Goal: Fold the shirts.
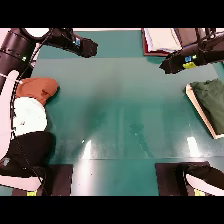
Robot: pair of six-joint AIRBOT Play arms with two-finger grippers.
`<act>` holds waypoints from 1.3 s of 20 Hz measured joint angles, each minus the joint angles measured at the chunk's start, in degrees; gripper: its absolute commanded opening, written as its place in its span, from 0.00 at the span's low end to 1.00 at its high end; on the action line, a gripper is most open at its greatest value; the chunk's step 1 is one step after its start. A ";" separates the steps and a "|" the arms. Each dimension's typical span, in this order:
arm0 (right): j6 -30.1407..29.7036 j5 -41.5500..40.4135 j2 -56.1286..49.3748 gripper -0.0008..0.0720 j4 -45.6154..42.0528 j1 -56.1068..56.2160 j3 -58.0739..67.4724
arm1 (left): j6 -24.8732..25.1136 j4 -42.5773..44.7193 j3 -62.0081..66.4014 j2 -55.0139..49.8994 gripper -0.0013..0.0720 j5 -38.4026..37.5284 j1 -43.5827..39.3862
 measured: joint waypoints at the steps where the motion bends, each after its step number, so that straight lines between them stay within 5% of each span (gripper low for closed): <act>1: 0.00 -0.04 0.00 0.03 0.00 0.02 0.00 | 0.00 0.00 0.00 0.02 0.05 0.00 0.00; 15: 0.00 -0.07 0.00 0.03 0.04 0.07 0.00 | 0.28 -0.02 0.00 0.04 0.06 1.75 0.15; 16: 0.00 -0.04 -0.02 0.03 0.04 0.07 0.00 | 0.72 0.79 0.00 0.13 0.10 2.14 0.55; 17: 0.00 -0.04 -0.02 0.03 0.04 0.07 0.00 | 0.79 2.97 0.00 0.26 0.52 2.32 1.31; 18: 0.00 0.00 -0.02 0.03 0.04 0.07 0.00 | 0.57 6.19 0.02 0.31 0.83 2.01 2.54; 26: 0.00 -0.11 -0.02 0.03 0.04 0.07 0.00 | -5.53 24.61 -7.43 -2.40 0.85 -7.54 18.64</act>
